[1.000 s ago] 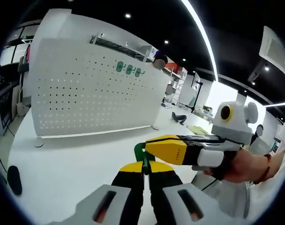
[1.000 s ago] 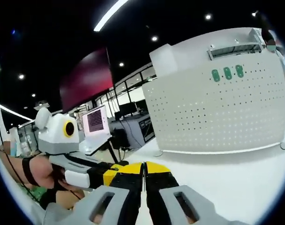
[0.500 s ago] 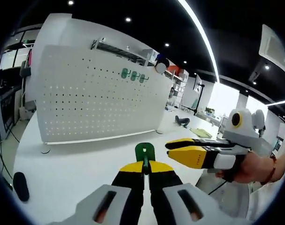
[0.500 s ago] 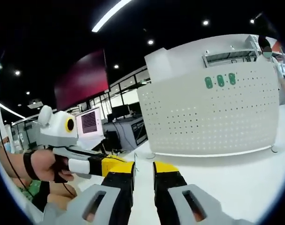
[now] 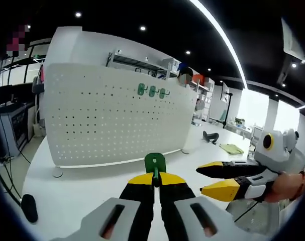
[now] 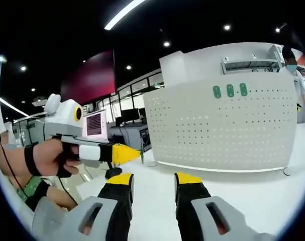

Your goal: Insert the hook assembly into the mounting plate slot until the hook locks in place.

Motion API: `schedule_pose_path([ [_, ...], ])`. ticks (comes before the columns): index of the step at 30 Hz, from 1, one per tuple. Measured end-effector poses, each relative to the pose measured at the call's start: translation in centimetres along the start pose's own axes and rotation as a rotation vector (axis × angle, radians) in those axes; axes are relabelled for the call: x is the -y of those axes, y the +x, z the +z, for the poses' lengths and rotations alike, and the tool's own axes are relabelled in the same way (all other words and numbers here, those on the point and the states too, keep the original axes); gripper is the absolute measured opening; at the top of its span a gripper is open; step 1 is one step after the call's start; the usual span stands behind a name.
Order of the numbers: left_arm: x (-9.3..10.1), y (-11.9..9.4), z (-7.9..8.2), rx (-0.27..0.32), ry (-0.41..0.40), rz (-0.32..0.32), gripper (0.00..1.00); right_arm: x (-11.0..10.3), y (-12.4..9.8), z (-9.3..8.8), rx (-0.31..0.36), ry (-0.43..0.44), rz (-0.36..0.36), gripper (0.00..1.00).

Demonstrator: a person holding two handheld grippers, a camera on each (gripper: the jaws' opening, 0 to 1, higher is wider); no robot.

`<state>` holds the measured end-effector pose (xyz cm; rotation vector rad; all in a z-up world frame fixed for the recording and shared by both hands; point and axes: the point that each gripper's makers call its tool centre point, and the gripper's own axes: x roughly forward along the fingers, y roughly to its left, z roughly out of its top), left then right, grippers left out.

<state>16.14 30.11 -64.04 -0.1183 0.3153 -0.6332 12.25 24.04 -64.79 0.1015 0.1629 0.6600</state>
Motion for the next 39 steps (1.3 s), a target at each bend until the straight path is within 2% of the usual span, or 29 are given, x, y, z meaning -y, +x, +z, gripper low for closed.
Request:
schedule_pose_path([
  [4,0.6,1.1,0.3,-0.003,0.005,0.023,0.02,1.1,-0.7,-0.4,-0.012,0.012,0.006,0.39],
  [8,0.1,2.4,0.1,-0.031,0.052,0.09,0.02,2.3,-1.3,-0.9,-0.02,0.01,-0.009,0.4],
  [11,-0.3,3.2,0.8,-0.017,0.022,0.12,0.02,3.2,-1.6,-0.9,-0.02,0.015,-0.019,0.44],
  [17,-0.7,4.6,2.3,-0.003,0.061,0.161,0.02,4.2,-2.3,-0.5,0.005,0.002,-0.034,0.49],
  [23,-1.1,5.6,3.7,0.015,0.078,0.195,0.02,4.7,-2.9,-0.9,-0.004,0.019,-0.024,0.49],
  [39,-2.3,8.4,7.5,0.065,0.115,0.289,0.02,6.3,-4.9,-0.5,0.015,0.027,-0.026,0.5],
])
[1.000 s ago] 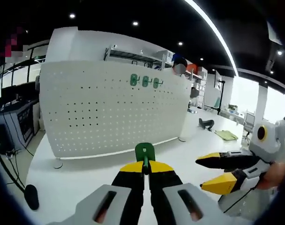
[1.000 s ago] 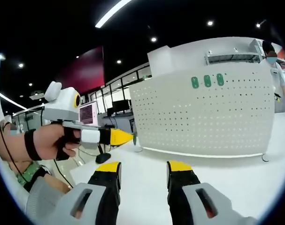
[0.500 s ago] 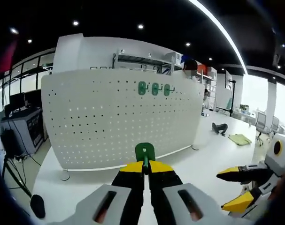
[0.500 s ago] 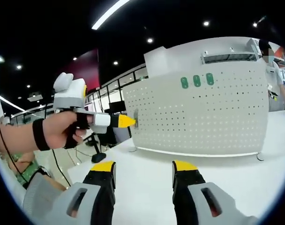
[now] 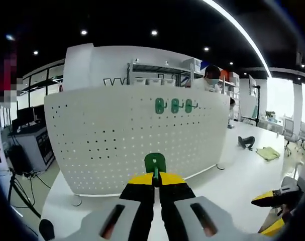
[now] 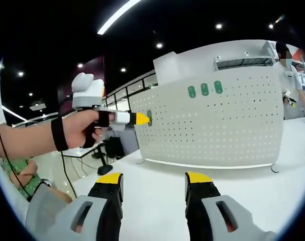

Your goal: Insert the hook assembly into the mounting plate slot until the hook locks in place.

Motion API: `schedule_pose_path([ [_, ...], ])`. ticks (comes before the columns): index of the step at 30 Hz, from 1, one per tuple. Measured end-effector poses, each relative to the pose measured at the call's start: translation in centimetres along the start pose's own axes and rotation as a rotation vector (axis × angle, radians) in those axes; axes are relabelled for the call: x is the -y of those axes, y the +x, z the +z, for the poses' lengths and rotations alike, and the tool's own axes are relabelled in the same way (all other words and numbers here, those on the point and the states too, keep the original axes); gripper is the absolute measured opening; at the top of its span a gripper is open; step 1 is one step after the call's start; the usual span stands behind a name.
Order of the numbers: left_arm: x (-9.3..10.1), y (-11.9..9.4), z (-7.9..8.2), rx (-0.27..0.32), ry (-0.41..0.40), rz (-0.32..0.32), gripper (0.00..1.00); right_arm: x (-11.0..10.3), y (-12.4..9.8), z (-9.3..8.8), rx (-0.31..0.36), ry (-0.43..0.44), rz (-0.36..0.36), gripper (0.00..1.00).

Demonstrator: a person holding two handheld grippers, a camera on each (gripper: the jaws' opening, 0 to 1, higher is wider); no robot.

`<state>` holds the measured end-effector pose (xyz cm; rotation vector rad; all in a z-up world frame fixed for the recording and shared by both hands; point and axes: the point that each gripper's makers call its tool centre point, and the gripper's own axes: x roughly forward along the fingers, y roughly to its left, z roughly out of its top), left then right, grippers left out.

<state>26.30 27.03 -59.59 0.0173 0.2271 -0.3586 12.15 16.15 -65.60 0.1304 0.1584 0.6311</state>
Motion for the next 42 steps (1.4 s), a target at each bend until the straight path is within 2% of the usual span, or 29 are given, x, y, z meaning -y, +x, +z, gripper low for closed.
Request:
schedule_pose_path([
  [5,-0.3,1.0,1.2,0.021,0.043,0.026,0.02,0.4,-0.5,0.1,0.01,0.012,0.002,0.5],
  [11,-0.3,1.7,2.8,0.048,0.058,0.054,0.02,0.4,-0.7,0.1,0.009,0.011,0.011,0.51],
  [19,0.0,2.8,4.1,0.066,0.076,0.067,0.02,0.6,-0.9,0.3,0.011,-0.018,0.016,0.56],
  [23,0.1,3.4,4.1,0.057,0.1,0.067,0.02,1.0,-1.1,0.5,0.016,-0.02,-0.001,0.56],
  [25,0.2,3.6,4.3,0.059,0.113,0.064,0.02,1.0,-1.2,1.2,0.052,0.004,0.001,0.55],
  [27,0.2,3.7,4.5,0.063,0.121,0.067,0.02,1.0,-1.2,1.1,0.044,0.0,0.001,0.55],
  [37,-0.8,4.5,4.5,0.056,0.108,0.092,0.02,1.5,-1.4,0.6,0.042,0.021,-0.001,0.55],
  [42,-1.1,4.8,4.7,0.06,0.094,0.099,0.02,1.3,-1.1,1.0,0.05,0.019,0.009,0.55],
])
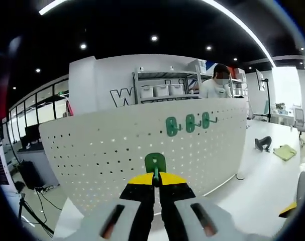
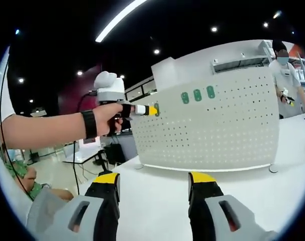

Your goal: Insert the hook assembly into the mounting plate slot until the hook locks in place.

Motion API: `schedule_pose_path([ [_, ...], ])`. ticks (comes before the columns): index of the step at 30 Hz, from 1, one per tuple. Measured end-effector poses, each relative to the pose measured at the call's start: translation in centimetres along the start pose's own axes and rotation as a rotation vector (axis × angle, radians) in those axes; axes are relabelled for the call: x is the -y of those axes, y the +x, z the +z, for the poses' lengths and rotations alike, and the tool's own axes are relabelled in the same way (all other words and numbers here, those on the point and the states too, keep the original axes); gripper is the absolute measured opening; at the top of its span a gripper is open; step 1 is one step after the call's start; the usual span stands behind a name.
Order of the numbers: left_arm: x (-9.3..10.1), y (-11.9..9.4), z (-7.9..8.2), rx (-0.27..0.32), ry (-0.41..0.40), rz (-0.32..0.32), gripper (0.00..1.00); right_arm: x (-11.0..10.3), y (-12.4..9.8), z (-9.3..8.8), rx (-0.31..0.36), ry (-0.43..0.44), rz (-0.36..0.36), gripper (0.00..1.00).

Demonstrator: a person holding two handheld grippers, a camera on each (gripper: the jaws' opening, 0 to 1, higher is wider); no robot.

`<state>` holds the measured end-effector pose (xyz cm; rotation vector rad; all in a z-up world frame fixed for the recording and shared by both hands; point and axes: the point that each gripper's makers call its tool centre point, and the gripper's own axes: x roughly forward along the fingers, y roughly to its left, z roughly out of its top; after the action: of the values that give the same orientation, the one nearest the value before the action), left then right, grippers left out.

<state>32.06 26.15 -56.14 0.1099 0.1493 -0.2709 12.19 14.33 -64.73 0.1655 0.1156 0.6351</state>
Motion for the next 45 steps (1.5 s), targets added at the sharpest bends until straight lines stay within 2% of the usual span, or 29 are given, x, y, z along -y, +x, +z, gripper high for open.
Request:
schedule_pose_path([
  [11,-0.8,1.4,0.4,0.0,-0.002,0.021,0.02,0.1,0.3,-0.2,-0.002,0.015,0.002,0.55],
  [26,-0.4,3.4,0.2,-0.009,0.019,0.027,0.02,0.8,0.5,-0.2,0.002,0.029,-0.006,0.55],
  [39,-0.9,5.6,1.6,-0.014,0.034,0.056,0.02,1.5,0.3,0.1,0.01,0.039,-0.019,0.55],
  [45,-0.8,6.1,2.6,0.008,0.016,0.068,0.02,1.7,0.2,-0.2,-0.002,0.033,-0.027,0.55],
])
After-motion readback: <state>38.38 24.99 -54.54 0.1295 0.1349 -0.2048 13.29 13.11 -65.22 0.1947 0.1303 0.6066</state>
